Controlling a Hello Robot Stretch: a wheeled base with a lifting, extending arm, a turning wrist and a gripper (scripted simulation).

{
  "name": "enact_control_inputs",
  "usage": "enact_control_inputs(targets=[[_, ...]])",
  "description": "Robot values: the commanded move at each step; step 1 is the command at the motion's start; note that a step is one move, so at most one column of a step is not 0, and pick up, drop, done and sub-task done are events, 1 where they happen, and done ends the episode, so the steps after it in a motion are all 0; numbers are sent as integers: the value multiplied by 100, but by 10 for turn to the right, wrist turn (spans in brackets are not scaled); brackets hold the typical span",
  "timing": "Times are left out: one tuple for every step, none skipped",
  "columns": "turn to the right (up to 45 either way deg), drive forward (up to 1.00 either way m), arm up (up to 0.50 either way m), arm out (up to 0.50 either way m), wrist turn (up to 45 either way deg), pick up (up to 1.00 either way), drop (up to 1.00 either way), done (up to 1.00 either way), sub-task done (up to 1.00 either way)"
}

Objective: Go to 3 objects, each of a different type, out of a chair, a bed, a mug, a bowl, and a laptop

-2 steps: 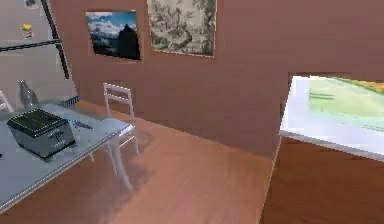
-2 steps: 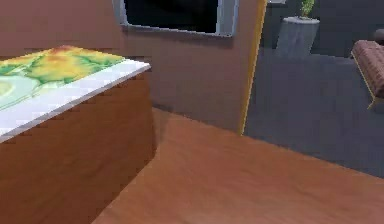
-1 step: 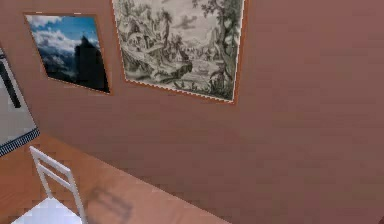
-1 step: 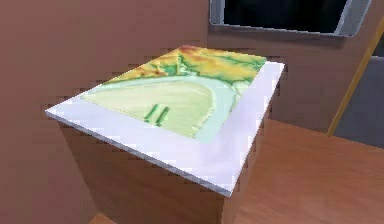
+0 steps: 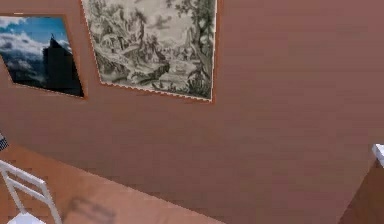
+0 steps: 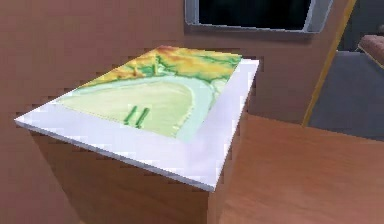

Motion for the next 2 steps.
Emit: enact_control_inputs(targets=[[0, 30, 0, 0, 0, 0, 0, 0, 0], [-360, 0, 0, 0, 0, 0, 0, 0, 0]])
